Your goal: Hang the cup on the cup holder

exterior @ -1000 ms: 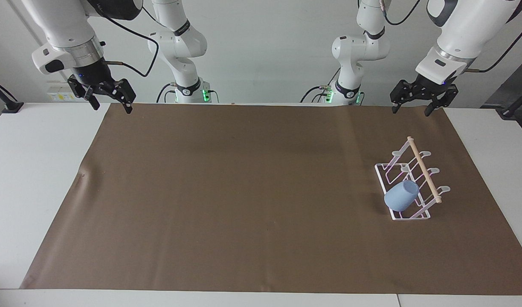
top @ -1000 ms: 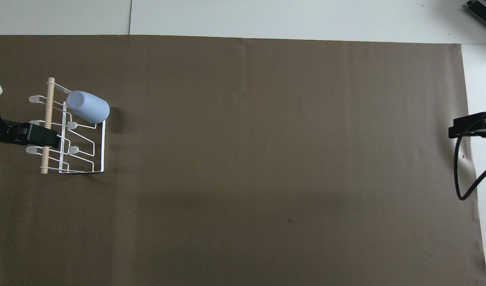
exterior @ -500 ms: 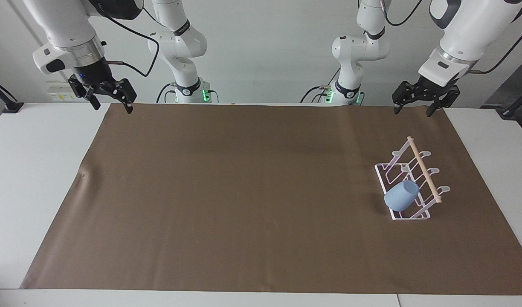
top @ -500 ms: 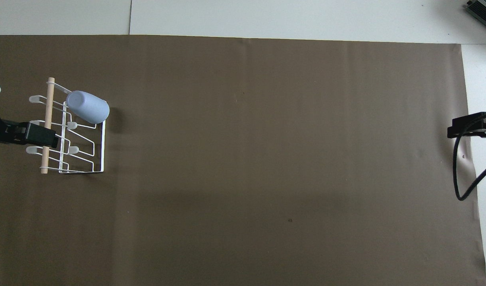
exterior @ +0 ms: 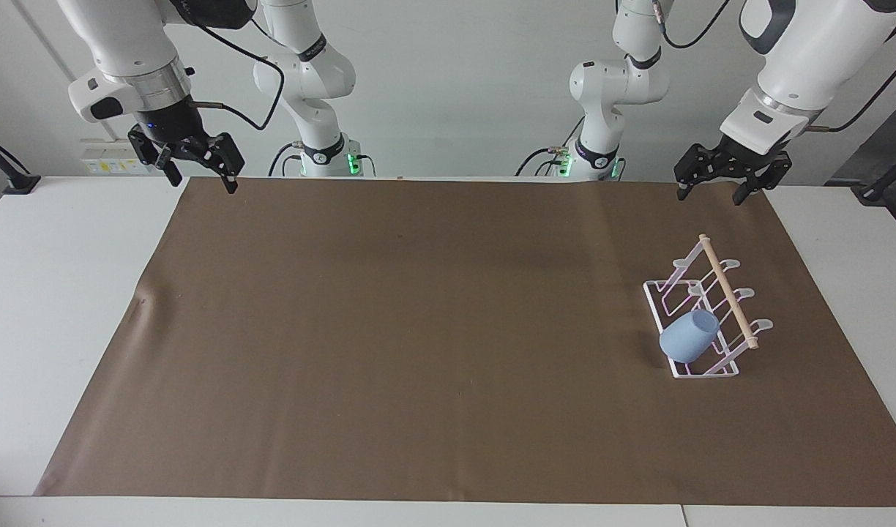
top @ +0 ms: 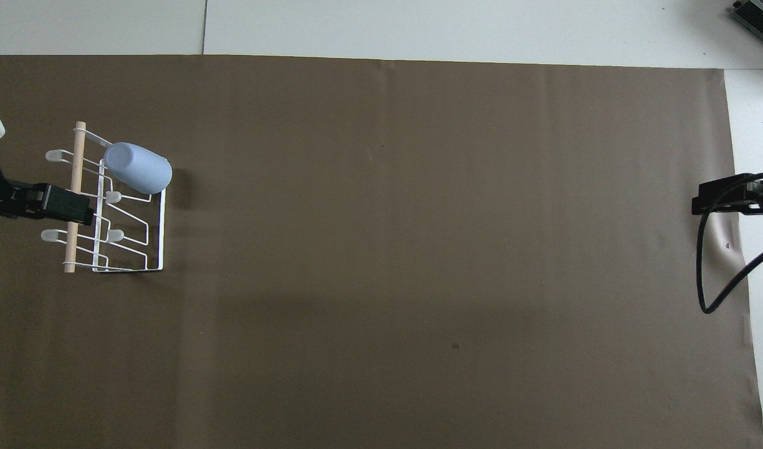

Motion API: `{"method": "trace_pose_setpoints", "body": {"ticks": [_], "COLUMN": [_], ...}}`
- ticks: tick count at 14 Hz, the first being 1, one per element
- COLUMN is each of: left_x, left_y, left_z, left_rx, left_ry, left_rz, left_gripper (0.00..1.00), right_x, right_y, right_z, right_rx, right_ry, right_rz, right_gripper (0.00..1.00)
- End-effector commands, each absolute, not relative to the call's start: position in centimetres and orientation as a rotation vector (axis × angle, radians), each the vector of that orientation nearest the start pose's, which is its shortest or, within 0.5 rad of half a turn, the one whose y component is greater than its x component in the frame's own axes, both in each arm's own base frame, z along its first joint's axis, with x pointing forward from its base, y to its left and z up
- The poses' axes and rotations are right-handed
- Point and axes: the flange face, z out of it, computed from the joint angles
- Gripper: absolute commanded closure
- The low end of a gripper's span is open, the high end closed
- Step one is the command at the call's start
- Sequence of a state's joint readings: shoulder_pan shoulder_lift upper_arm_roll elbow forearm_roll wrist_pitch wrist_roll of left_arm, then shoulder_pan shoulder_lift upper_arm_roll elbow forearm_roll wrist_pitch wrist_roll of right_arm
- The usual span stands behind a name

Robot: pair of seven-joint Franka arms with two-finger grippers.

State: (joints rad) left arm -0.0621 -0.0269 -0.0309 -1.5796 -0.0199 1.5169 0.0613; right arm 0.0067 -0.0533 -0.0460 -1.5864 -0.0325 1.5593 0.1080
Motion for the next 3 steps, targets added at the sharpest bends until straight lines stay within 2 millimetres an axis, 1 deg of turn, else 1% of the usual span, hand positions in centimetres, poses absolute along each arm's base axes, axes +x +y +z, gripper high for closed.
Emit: {"method": "trace_pose_setpoints", "body": {"ticks": [1,3], "left_x": [54.03,53.89], "left_y": [-5.28,-5.74], "left_z": [63.63,63.8], "left_rx": [-3.148,-3.143], "left_ry": [0.27,0.284], "left_rz": [0.054,0.049], "left_gripper": [0.0,0.0], "right_x": [53.27,53.17], "right_y": [-2.68,-2.73], "right_z": [64.62,64.54], "right_rx": [-3.165,-3.17], "right_ry": [0.25,0.241], "right_rz": [-0.043,-0.029], "right_gripper": [0.0,0.0]}}
